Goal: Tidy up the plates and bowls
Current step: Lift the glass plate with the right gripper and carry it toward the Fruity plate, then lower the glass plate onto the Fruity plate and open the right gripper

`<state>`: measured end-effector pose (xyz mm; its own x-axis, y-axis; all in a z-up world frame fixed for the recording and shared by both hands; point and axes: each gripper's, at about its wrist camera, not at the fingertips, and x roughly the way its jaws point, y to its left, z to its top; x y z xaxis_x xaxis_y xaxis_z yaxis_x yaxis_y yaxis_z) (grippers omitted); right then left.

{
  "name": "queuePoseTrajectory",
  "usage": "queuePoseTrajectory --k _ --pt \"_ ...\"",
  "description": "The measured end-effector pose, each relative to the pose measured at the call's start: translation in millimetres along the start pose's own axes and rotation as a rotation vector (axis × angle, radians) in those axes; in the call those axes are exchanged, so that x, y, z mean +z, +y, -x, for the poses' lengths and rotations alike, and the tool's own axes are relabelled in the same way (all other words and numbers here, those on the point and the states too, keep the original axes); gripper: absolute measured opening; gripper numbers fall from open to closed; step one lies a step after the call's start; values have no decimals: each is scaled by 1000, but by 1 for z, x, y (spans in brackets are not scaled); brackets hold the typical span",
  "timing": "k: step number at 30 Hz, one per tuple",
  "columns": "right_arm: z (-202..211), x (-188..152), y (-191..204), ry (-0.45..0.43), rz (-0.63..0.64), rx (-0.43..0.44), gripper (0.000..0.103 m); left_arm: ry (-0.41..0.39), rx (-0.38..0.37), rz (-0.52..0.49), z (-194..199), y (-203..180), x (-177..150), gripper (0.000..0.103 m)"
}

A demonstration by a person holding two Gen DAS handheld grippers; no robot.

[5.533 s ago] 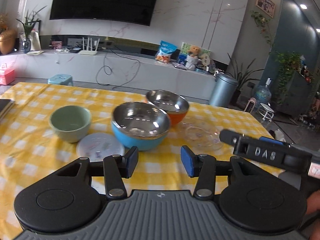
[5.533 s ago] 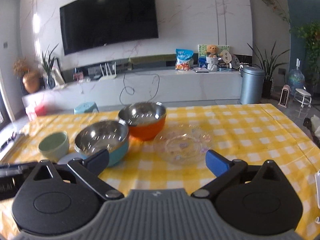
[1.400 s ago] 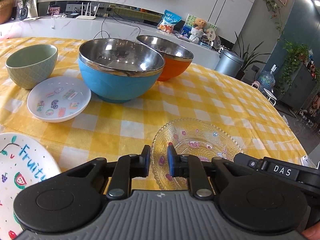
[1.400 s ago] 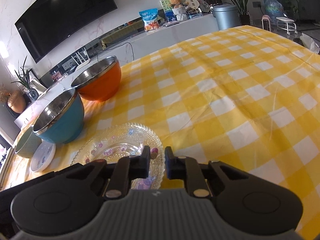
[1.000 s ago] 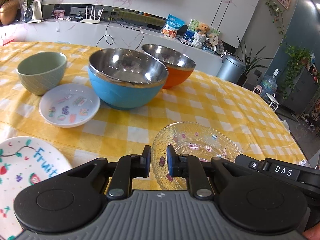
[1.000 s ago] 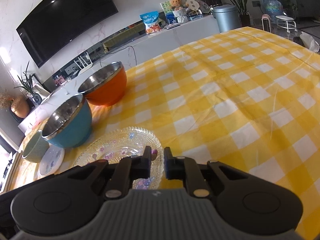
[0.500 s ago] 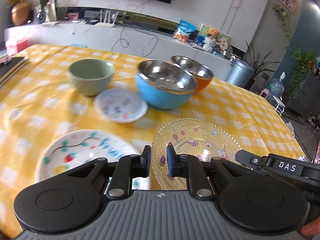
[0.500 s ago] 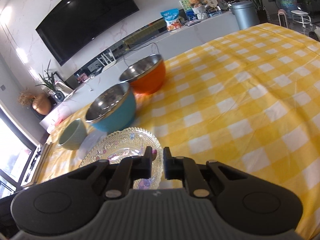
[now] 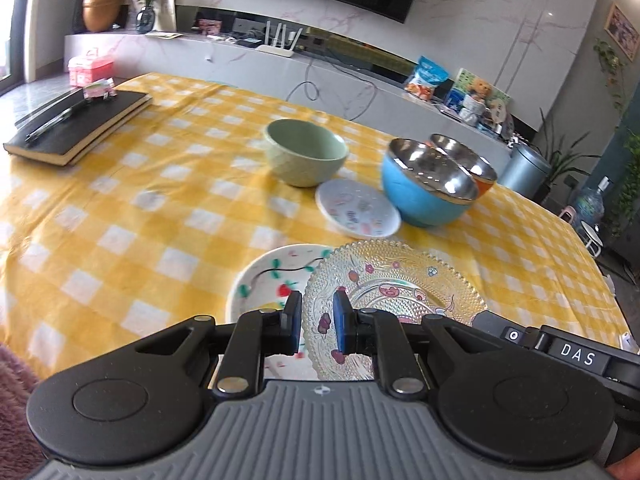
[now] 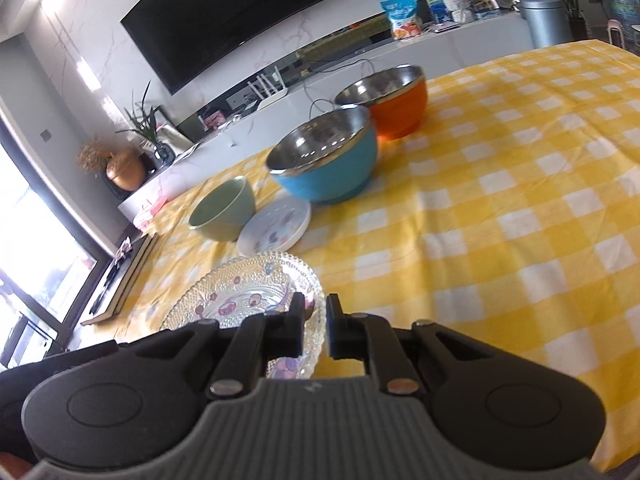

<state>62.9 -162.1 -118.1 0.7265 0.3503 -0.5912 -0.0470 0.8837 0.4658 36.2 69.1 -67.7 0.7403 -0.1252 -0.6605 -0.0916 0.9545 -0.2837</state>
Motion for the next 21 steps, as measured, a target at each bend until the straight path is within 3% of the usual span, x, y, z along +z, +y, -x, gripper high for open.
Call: queuePoseTrajectory --k 12,21 --pt "-34 -11 27 53 77 -15 9 1 51 50 -13 30 -5 18" --pt "-49 -10 31 45 104 -40 10 -15 67 19 -22 29 -5 18"
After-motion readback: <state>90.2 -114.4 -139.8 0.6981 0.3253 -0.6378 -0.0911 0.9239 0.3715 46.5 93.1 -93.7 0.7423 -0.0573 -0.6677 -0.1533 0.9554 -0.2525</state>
